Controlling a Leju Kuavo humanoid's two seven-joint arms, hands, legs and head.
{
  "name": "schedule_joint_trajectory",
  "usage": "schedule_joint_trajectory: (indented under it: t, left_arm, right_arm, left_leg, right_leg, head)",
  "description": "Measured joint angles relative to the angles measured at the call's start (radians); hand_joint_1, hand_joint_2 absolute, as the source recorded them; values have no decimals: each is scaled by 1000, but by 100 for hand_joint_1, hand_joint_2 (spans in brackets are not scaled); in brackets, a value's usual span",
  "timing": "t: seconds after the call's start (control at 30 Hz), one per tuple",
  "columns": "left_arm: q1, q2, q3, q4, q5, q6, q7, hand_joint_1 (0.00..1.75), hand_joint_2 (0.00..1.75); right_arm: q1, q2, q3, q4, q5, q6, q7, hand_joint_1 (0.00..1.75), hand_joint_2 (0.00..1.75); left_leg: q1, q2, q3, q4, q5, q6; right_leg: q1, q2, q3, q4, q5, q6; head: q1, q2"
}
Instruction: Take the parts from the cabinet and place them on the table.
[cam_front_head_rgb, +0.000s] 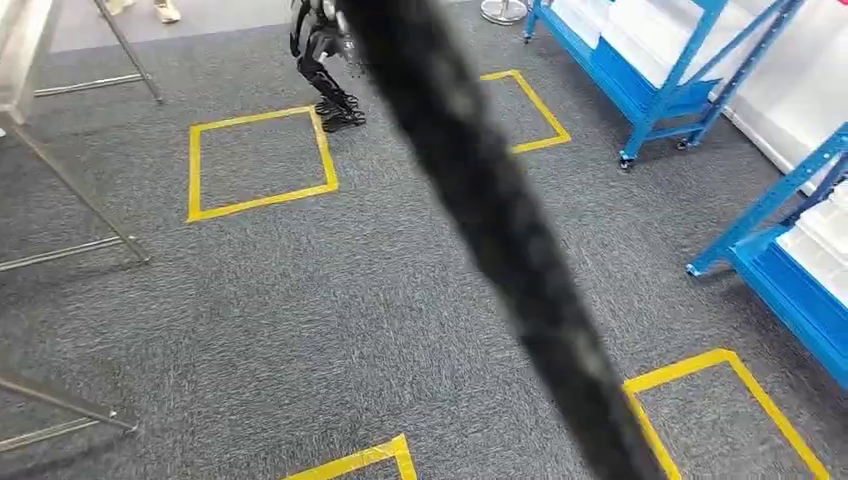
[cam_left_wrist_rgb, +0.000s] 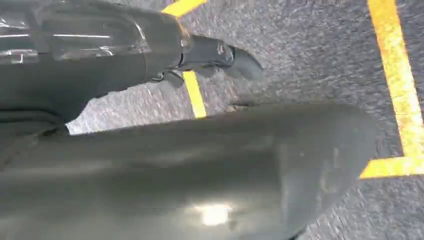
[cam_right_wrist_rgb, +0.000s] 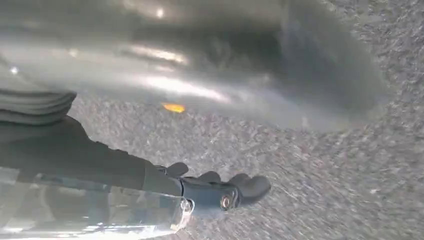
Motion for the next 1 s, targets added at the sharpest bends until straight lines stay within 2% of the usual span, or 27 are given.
schedule_joint_trajectory:
  t: [0.03, 0.07, 0.1, 0.13, 0.17, 0.2, 0.23, 0.27, 0.3, 0.33, 0.37, 0.4, 0.43, 0.53, 0.57, 0.6, 0.63, 0.7, 0.73, 0.77, 0.8, 0.83, 0.87, 0.9, 0.93, 1.0]
  left_arm:
    - [-1, 0, 0, 0, 0, 0, 1, 0, 0]
    - [-2, 2, 0, 0, 0, 0, 2, 0, 0]
    - [-2, 1, 0, 0, 0, 0, 3, 0, 0]
    - [0, 1, 0, 0, 0, 0, 3, 0, 0]
    - [2, 2, 0, 0, 0, 0, 3, 0, 0]
    - [3, 3, 0, 1, 0, 0, 3, 0, 0]
    - [3, 4, 0, 1, 0, 0, 2, 0, 0]
    - [2, 5, 0, 1, 0, 0, 1, 0, 0]
    - [1, 5, 0, 1, 0, 0, 0, 0, 0]
    - [-1, 5, 0, 0, 0, 0, 0, 0, 0]
    - [-3, 5, 0, 0, 0, 0, -1, 0, 0]
    - [-5, 5, 0, 0, 0, 0, -3, 0, 0]
    - [-7, 5, 0, 0, 0, 0, -4, 0, 0]
    - [-8, 2, 0, -1, 4, -2, -9, 0, 0]
    - [-9, 3, 0, -2, 6, -3, -12, 0, 0]
    - [-9, 3, 0, -3, 7, -5, -19, 0, 0]
    - [-8, 3, 0, -3, 8, -7, -24, 0, 0]
    - [-4, 5, 0, -2, 11, -8, -31, 0, 0]
    - [-2, 5, 0, -2, 11, -10, -36, 0, 0]
    - [-1, 5, 0, -2, 11, -11, -40, 0, 0]
    - [-2, 6, 0, -2, 12, -11, -43, 0, 0]
    - [-2, 8, 0, -2, 13, -11, -46, 0, 0]
    - [-2, 8, 0, -2, 15, -12, -48, 0, 0]
    - [-1, 8, 0, -2, 16, -13, -50, 0, 0]
    - [-2, 8, 0, -2, 17, -13, -55, 0, 0]
    - [0, 9, 0, -2, 18, -13, -60, 0, 0]
  right_arm:
    - [1, 1, 2, 0, 1, -1, 1, 0, 0]
    - [3, 2, 4, 0, 1, -2, 3, 0, 0]
    - [0, 2, 6, 1, 1, -4, 3, 0, 0]
    - [-6, 3, 6, 1, 0, -4, 3, 0, 0]
    - [-10, 4, 8, 0, -2, -4, 4, 0, 0]
    - [-10, 6, 13, 0, -3, -4, 6, 0, 0]
    - [-4, 8, 16, 0, -5, -4, 8, 0, 0]
    - [3, 9, 20, 1, -5, -4, 10, 0, 0]
    - [8, 9, 23, 2, -6, -4, 11, 0, 0]
    - [10, 9, 24, 2, -6, -4, 11, 0, 0]
    - [9, 8, 25, 2, -6, -4, 11, 0, 0]
    - [6, 8, 26, 2, -5, -4, 12, 0, 0]
    - [4, 8, 31, 2, -5, -4, 13, 0, 0]
    - [9, 7, 34, 2, -6, -4, 13, 0, 0]
    - [12, 8, 37, 2, -7, -4, 13, 0, 0]
    - [10, 8, 40, 3, -8, -4, 13, 0, 0]
    - [4, 8, 40, 3, -8, -3, 13, 0, 0]
    - [-3, 10, 45, 3, -11, -3, 13, 0, 0]
    - [-2, 11, 48, 3, -12, -3, 13, 0, 0]
    - [0, 12, 48, 3, -13, -3, 13, 0, 0]
    - [3, 13, 48, 4, -13, -3, 13, 0, 0]
    - [4, 14, 48, 5, -13, -3, 13, 0, 0]
    - [3, 14, 49, 5, -13, -3, 13, 0, 0]
    - [2, 14, 49, 5, -14, -3, 13, 0, 0]
    - [-2, 13, 49, 6, -15, -3, 13, 0, 0]
    - [-1, 14, 49, 6, -16, -3, 13, 0, 0]
  left_leg:
    - [4, 18, 6, -10, 3, 7]
    - [4, 39, 14, -15, 4, 13]
    - [1, 59, 19, -16, 0, 19]
    - [-3, 79, 22, -16, -3, 24]
    - [-7, 105, 24, -16, -7, 29]
    - [-10, 126, 26, -16, -11, 29]
    - [-11, 143, 29, -16, -15, 29]
    - [-12, 155, 33, -16, -19, 27]
    - [-13, 168, 38, -16, -23, 26]
    - [-13, 177, 44, -16, -27, 24]
    - [-13, 185, 50, -16, -31, 20]
    - [-17, 193, 51, -17, -36, 15]
    - [-17, 199, 51, -16, -39, 9]
    - [-11, 220, 70, -28, -43, -7]
    - [-7, 170, 73, -22, -51, -14]
    - [-7, 95, 61, 4, -68, -14]
    - [-9, 76, 27, 69, -104, -13]
    - [-8, 79, -61, 221, -164, -14]
    - [-8, 83, -96, 267, -166, -15]
    - [-7, 88, -103, 260, -141, -17]
    - [-6, 89, -92, 216, -98, -18]
    - [-4, 80, -59, 132, -37, -20]
    - [2, 47, -27, 55, 9, -23]
    - [11, -26, -10, 21, 2, -25]
    - [12, -27, -3, 0, -4, -19]
    - [2, -1, 0, 6, -9, -5]
  right_leg:
    - [0, 18, -3, 0, 0, 6]
    - [5, -37, -5, 14, -8, 7]
    - [9, -97, -28, 58, -34, 10]
    - [9, -123, -64, 124, -68, 14]
    - [7, -137, -111, 213, -107, 17]
    - [5, -142, -148, 280, -130, 19]
    - [3, -144, -164, 310, -128, 21]
    - [3, -145, -154, 291, -103, 19]
    - [3, -148, -125, 232, -61, 16]
    - [3, -155, -82, 148, -17, 12]
    - [7, -182, -35, 58, 23, 3]
    - [19, -219, -14, 21, 6, 0]
    - [23, -213, -13, 14, 6, -11]
    - [31, -189, -9, 2, 3, -27]
    - [20, -183, 8, -16, 13, -35]
    - [19, -178, 13, -23, 14, -40]
    - [19, -167, 14, -24, 15, -44]
    - [21, -142, 14, -24, 12, -49]
    - [21, -126, 15, -23, 11, -48]
    - [20, -111, 17, -23, 9, -46]
    - [17, -98, 19, -20, 7, -44]
    - [13, -81, 23, -15, 1, -39]
    - [9, -68, 24, -8, -5, -32]
    - [8, -56, 18, 2, -14, -23]
    - [8, -40, 12, 18, -19, -15]
    - [1, -14, 8, 5, -14, -4]
  head:
    - [0, 0]
    - [4, 0]
    - [16, 0]
    - [23, 0]
    - [26, 0]
    - [26, 0]
    - [26, 0]
    - [26, 0]
    - [28, 0]
    - [30, 0]
    - [32, 0]
    - [31, 0]
    - [32, 0]
    - [30, 0]
    - [29, 0]
    - [24, 0]
    - [21, 0]
    - [8, 0]
    - [4, 0]
    - [-2, 0]
    - [-4, 0]
    - [-5, 0]
    - [-7, 0]
    - [-11, 0]
    - [-17, 0]
    - [-18, 0]
